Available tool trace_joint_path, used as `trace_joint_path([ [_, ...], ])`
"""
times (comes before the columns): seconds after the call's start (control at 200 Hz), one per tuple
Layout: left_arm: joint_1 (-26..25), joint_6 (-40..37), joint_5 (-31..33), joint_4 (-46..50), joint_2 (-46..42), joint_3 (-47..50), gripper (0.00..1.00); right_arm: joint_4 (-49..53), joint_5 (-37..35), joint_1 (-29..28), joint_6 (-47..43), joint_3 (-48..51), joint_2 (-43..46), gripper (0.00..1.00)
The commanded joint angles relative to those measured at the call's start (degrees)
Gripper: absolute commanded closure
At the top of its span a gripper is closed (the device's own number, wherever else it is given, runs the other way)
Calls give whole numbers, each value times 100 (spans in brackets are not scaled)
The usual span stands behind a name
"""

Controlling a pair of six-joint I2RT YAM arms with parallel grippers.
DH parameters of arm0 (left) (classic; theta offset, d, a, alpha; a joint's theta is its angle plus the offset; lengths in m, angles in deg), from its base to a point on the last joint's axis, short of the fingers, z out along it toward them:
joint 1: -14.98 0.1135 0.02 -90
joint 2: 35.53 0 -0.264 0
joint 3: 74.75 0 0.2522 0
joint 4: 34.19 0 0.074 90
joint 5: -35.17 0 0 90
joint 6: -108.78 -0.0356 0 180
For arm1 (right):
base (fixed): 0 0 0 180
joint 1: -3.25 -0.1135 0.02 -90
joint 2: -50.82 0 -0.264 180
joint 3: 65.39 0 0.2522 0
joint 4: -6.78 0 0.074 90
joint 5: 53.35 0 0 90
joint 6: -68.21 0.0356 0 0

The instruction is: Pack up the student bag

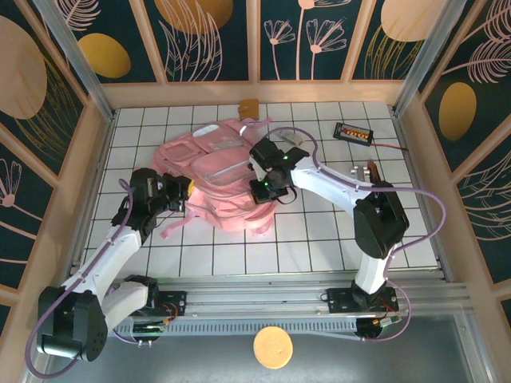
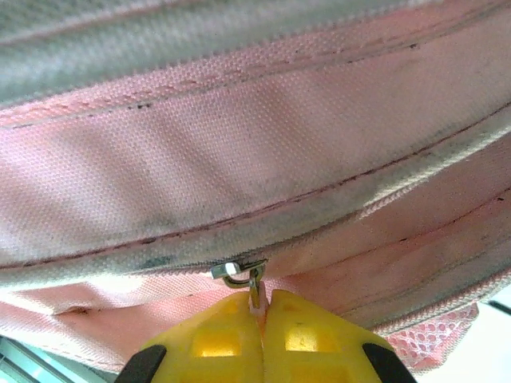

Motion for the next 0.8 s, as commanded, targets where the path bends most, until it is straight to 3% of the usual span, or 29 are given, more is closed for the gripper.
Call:
trace_joint_path([
  [0.0, 624, -416, 270, -505, 59, -192, 100, 852, -488, 374, -189, -31, 1, 100],
  [0.12, 754, -835, -287, -690, 680, -501, 100, 695, 3, 234, -2, -276, -148, 100],
  [0.18, 754, -1109, -522, -359, 918, -817, 69, 656, 183, 115, 123, -407, -209, 100],
  [0.2, 754, -1174, -563, -250, 922, -881, 63, 648, 237, 75, 166, -450, -228, 100],
  [0.295, 754, -1357, -564, 330, 613, -948, 47, 579, 480, -105, 355, -682, -304, 100],
  [0.36, 734, -1277, -655, 671, 297, -794, 41, 568, 619, -168, 440, -890, -375, 100],
  [0.475, 508, -631, -711, 779, -493, -174, 41, 670, 674, -228, 507, -1346, -536, 100],
  [0.585, -30, 57, -555, 620, -993, 271, 42, 715, 758, -283, 536, -1651, -650, 100],
  [0.796, -1177, 926, 136, -227, -725, 430, 45, 788, 786, -442, 527, -1803, -720, 100],
])
